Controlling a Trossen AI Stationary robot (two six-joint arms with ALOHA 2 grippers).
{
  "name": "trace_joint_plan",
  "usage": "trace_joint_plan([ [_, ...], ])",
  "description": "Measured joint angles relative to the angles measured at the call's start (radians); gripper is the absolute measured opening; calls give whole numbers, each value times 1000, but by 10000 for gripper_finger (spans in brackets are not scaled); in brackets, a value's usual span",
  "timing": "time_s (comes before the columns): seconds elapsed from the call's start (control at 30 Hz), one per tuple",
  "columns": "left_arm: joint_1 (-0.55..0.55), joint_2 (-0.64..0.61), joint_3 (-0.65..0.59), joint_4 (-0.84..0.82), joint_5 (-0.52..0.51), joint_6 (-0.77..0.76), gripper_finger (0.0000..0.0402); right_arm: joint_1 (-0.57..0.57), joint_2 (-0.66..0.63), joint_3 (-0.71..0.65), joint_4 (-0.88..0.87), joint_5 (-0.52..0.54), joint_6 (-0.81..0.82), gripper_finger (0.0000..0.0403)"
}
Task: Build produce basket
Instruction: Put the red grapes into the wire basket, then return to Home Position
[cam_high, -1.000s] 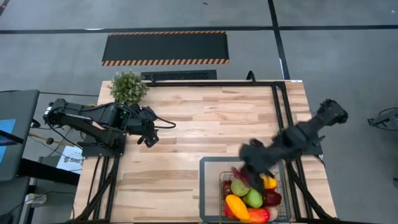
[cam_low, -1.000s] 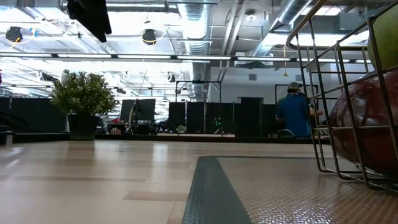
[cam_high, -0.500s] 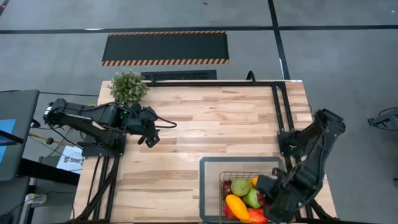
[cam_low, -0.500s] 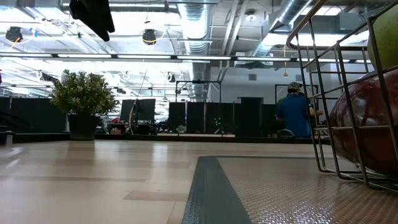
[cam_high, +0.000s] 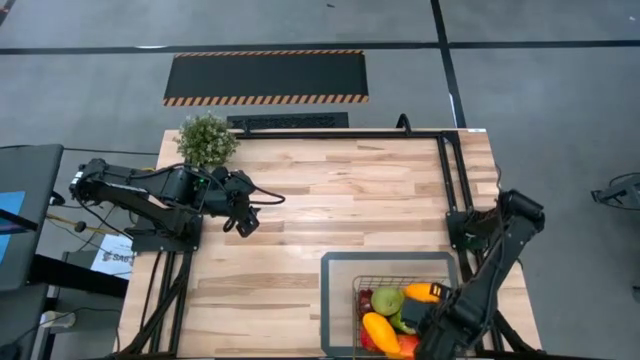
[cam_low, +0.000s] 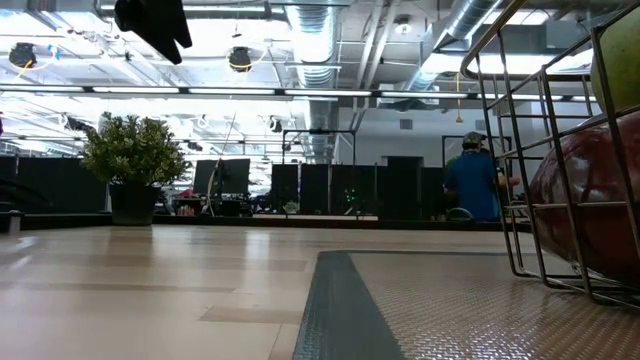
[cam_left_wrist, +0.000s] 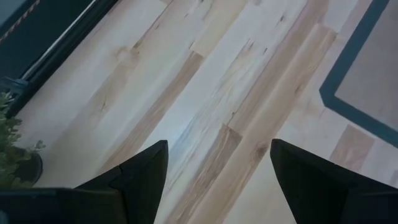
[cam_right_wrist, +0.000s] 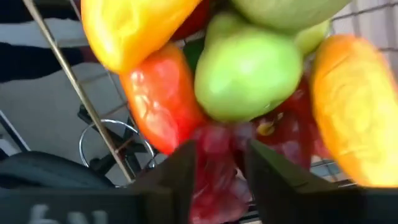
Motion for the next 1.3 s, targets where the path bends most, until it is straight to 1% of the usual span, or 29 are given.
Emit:
trace_joint_plan([
  [0.1,0,0,3,-2,11,-5,271,-26,-41,0,0,1,0,211],
  [0.17,0,0,26,-2,30,-5,271,-46,-78,0,-1,11,-2,245],
  [0.23,0,0,67,-2,40,-5,271,-65,-124,0,-1,64,-14,270],
  [0.3,0,0,124,-2,35,17,271,-93,-188,0,0,143,-53,287],
  [0.37,0,0,193,1,33,70,271,-130,-258,7,-1,236,-97,296],
  [0.47,0,0,302,-2,45,170,271,-195,-362,35,3,366,-138,299],
  [0.57,0,-1,405,-13,63,279,271,-249,-456,64,20,399,-222,300],
  [0.63,2,-1,460,-31,26,371,271,-280,-512,72,23,398,-282,300],
  [0.67,2,-1,483,-35,7,392,271,-301,-540,72,31,403,-314,300],
  [0.7,3,-2,499,-38,3,394,271,-320,-563,73,35,448,-359,300],
  [0.73,4,-5,507,-44,2,403,271,-334,-581,72,36,519,-416,300],
  [0.8,3,-23,503,-35,4,461,271,-345,-608,49,74,718,-583,300],
  [0.83,4,-38,491,-4,10,481,271,-345,-622,30,112,824,-662,300],
  [0.87,11,-61,474,32,16,498,271,-345,-638,11,147,898,-712,300],
  [0.9,23,-91,453,60,28,511,271,-345,-657,-10,170,929,-744,300],
  [1.0,75,-219,349,175,98,538,271,-361,-750,-104,251,926,-797,300],
  [1.07,102,-332,247,242,130,540,271,-364,-826,-205,327,916,-826,300],
  [1.2,122,-561,13,383,141,504,271,-355,-1011,-486,580,848,-889,300],
  [1.3,122,-682,-162,444,167,437,271,-364,-1180,-718,811,817,-937,300],
])
